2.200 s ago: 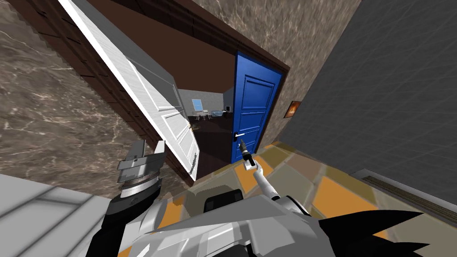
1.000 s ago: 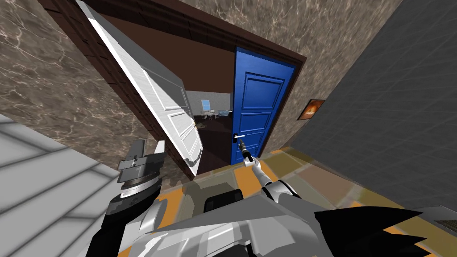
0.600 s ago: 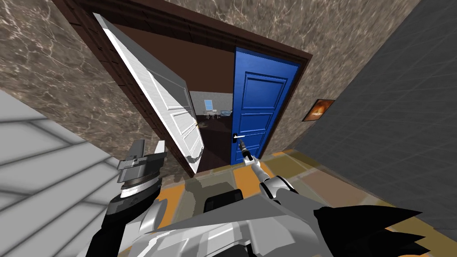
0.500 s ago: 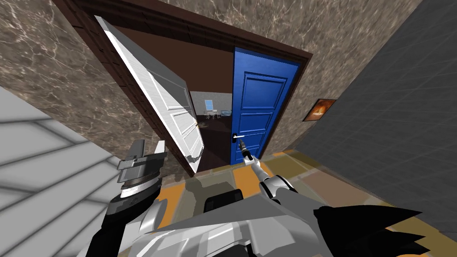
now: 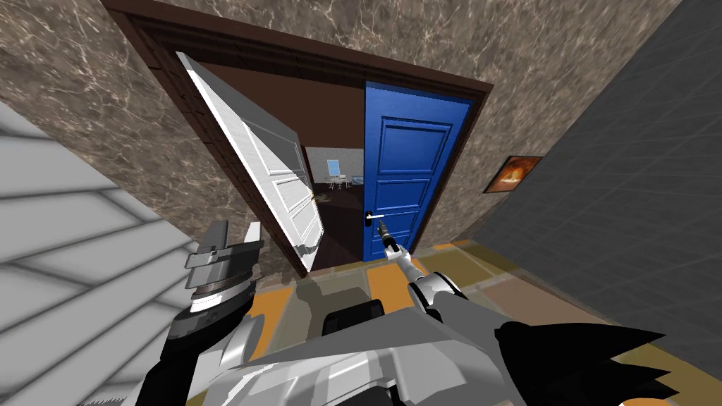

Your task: Push the door open

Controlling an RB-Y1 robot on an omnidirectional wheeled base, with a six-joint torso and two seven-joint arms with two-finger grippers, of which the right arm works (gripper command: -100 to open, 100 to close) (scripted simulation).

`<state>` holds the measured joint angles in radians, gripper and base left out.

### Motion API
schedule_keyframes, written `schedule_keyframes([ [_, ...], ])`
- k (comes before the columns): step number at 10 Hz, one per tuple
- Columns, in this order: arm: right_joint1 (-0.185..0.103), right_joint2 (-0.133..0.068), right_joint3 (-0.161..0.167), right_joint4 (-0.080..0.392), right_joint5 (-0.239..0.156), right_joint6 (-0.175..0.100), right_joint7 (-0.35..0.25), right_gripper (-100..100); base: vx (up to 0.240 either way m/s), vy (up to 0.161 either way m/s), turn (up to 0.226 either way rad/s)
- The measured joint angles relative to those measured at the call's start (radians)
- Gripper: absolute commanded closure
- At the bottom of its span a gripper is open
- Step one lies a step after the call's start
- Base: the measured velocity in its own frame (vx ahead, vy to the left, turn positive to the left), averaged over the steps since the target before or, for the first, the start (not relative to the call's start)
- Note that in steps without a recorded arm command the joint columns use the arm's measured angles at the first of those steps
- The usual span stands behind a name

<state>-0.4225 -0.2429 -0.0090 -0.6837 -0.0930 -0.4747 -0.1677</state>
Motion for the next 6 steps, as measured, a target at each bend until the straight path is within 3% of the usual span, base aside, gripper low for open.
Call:
schedule_keyframes([
  [6, -0.001, 0.000, -0.012, 0.010, -0.004, -0.009, 0.005, -100, 0.205, -0.021, 0.026],
])
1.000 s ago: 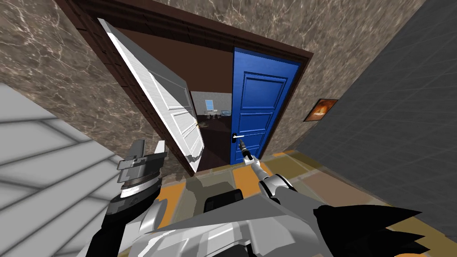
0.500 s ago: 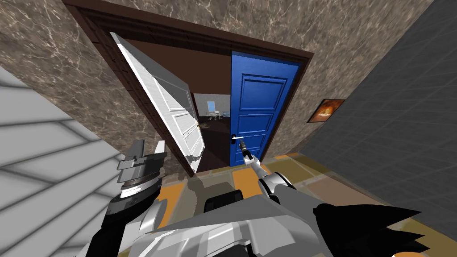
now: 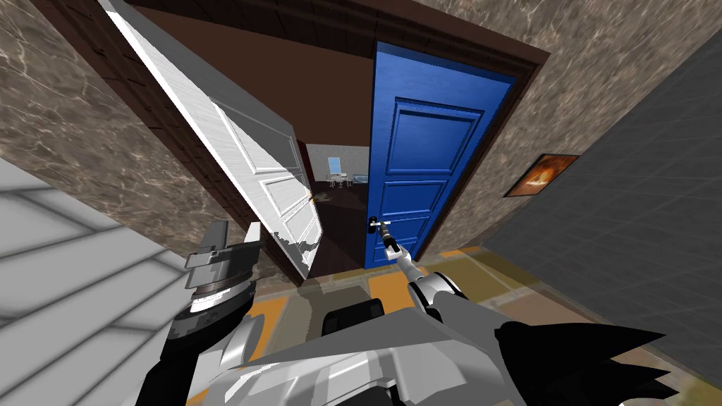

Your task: Push the door open

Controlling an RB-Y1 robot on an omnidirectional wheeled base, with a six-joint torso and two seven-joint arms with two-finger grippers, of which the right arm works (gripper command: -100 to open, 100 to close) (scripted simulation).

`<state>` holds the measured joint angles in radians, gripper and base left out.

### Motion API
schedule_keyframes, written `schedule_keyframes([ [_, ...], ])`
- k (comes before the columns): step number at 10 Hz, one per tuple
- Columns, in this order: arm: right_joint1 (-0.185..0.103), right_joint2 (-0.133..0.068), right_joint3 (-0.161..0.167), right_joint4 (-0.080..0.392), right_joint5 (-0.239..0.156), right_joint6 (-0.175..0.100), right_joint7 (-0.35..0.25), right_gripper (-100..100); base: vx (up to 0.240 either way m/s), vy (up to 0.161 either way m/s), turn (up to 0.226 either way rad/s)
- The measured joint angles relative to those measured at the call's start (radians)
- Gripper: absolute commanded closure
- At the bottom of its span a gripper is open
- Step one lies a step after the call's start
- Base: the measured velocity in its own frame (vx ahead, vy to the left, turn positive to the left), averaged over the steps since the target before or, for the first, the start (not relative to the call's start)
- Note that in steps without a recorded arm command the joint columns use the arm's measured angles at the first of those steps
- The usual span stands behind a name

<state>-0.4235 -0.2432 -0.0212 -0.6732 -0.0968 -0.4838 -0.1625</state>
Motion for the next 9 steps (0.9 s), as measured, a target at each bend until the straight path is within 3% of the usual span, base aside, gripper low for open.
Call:
schedule_keyframes([
  [1, 0.000, 0.000, -0.002, 0.002, -0.001, -0.001, 0.001, -100, 0.098, -0.018, 0.008],
  [2, 0.000, 0.000, -0.002, 0.002, -0.001, -0.002, 0.001, 100, -0.015, 0.003, -0.004],
  [7, -0.006, -0.004, -0.004, -0.001, -0.001, -0.002, 0.002, 100, -0.009, 0.001, 0.003],
  [9, 0.003, -0.002, -0.009, -0.007, -0.002, 0.006, 0.005, 100, 0.149, 0.052, -0.042],
])
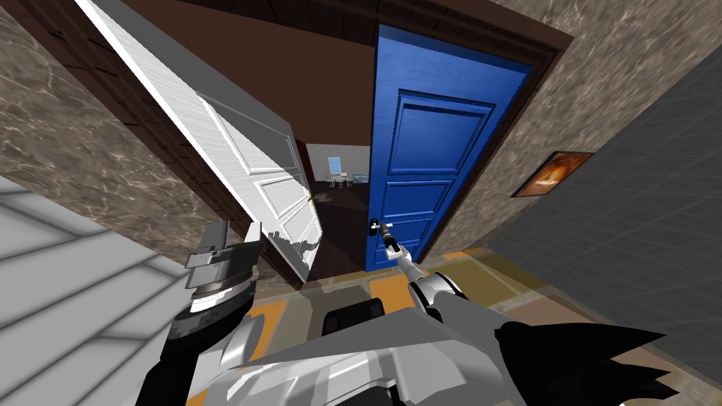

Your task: Push the door open

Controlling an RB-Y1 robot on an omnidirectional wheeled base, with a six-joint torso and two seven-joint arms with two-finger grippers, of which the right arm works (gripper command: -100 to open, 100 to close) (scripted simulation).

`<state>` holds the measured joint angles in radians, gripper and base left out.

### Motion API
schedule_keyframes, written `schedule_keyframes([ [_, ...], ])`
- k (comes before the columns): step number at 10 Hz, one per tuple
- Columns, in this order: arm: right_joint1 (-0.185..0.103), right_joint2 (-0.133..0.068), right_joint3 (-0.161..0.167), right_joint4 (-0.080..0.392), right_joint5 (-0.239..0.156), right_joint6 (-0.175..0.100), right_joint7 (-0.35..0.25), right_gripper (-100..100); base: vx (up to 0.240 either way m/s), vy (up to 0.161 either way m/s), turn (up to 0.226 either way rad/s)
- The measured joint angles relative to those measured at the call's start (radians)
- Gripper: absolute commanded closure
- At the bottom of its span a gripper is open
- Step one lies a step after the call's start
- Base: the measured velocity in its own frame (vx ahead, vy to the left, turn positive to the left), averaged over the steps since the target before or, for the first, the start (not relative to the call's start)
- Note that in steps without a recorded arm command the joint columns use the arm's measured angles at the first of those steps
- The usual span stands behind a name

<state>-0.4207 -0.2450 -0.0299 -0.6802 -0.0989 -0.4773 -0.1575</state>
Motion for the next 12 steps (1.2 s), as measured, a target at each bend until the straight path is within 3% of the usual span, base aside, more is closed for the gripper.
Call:
schedule_keyframes([
  [5, -0.004, -0.009, -0.034, 0.029, -0.011, -0.006, 0.013, 100, 0.168, 0.058, -0.037],
  [7, 0.010, -0.014, -0.052, 0.007, -0.016, 0.004, 0.021, 100, 0.203, 0.085, -0.058],
  [10, -0.009, -0.029, -0.079, 0.062, -0.025, -0.024, 0.025, 100, 0.175, 0.065, -0.049],
  [11, -0.008, -0.028, -0.089, 0.060, -0.027, -0.025, 0.032, 100, 0.142, 0.075, -0.033],
  [12, 0.014, -0.031, -0.096, 0.021, -0.030, -0.006, 0.035, 100, 0.163, 0.099, -0.084],
])
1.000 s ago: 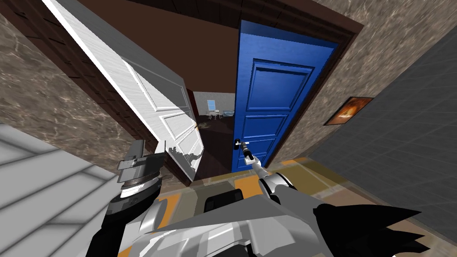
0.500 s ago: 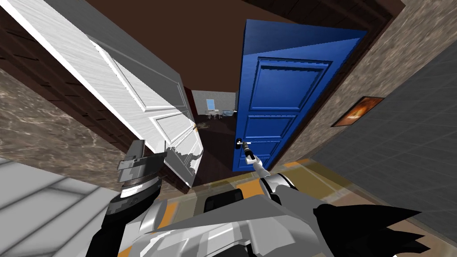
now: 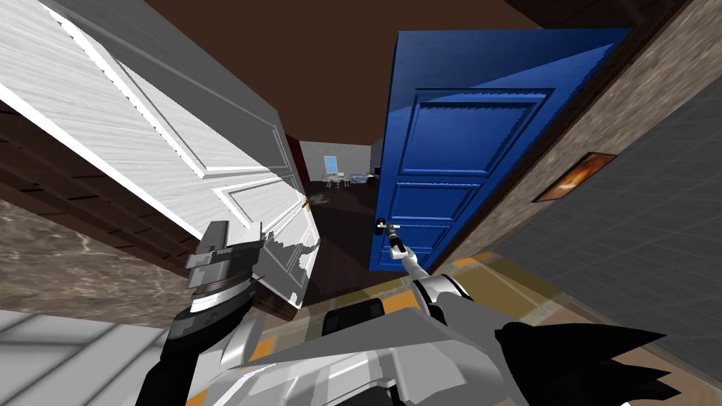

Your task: Push the door open

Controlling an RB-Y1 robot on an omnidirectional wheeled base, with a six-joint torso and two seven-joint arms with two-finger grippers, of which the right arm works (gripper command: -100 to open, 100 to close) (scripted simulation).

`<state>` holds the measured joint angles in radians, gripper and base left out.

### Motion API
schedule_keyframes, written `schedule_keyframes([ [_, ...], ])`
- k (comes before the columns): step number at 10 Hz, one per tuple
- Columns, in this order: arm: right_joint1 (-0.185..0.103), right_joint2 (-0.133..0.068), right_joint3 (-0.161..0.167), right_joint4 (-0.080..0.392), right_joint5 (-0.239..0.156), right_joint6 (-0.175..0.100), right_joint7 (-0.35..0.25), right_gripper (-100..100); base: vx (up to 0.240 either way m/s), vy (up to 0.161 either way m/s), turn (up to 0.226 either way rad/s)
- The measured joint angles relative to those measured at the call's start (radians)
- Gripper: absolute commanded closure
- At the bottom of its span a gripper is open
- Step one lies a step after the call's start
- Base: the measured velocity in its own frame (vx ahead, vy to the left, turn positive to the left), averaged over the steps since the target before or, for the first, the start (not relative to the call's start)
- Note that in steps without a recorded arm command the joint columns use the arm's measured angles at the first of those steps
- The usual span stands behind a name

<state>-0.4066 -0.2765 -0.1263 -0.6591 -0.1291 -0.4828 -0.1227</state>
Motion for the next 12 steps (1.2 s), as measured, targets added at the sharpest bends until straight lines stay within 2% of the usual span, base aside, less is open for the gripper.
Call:
schedule_keyframes([
  [1, -0.016, -0.003, -0.012, 0.034, -0.003, -0.009, 0.005, 100, 0.190, 0.071, -0.087],
  [2, 0.004, 0.004, -0.029, 0.004, -0.007, 0.006, 0.019, 100, 0.198, 0.082, -0.084],
  [3, -0.026, -0.003, -0.039, 0.067, -0.010, -0.017, 0.025, 100, 0.149, 0.069, -0.027],
  [4, -0.017, -0.009, -0.045, 0.057, -0.013, -0.021, 0.023, 100, 0.066, 0.018, 0.001],
  [5, 0.000, -0.012, -0.048, 0.017, -0.014, -0.002, 0.023, 100, 0.143, 0.035, -0.059],
  [7, -0.010, -0.015, -0.070, 0.045, -0.020, -0.006, 0.033, 100, 0.180, 0.107, -0.070],
  [9, -0.021, -0.030, -0.088, 0.085, -0.026, -0.023, 0.036, 100, 0.154, 0.078, -0.060],
  [11, -0.006, -0.033, -0.100, 0.053, -0.030, -0.011, 0.040, 100, 0.073, 0.026, -0.023],
  [12, 0.013, -0.027, -0.114, 0.016, -0.033, 0.007, 0.052, 100, 0.139, 0.077, -0.052],
])
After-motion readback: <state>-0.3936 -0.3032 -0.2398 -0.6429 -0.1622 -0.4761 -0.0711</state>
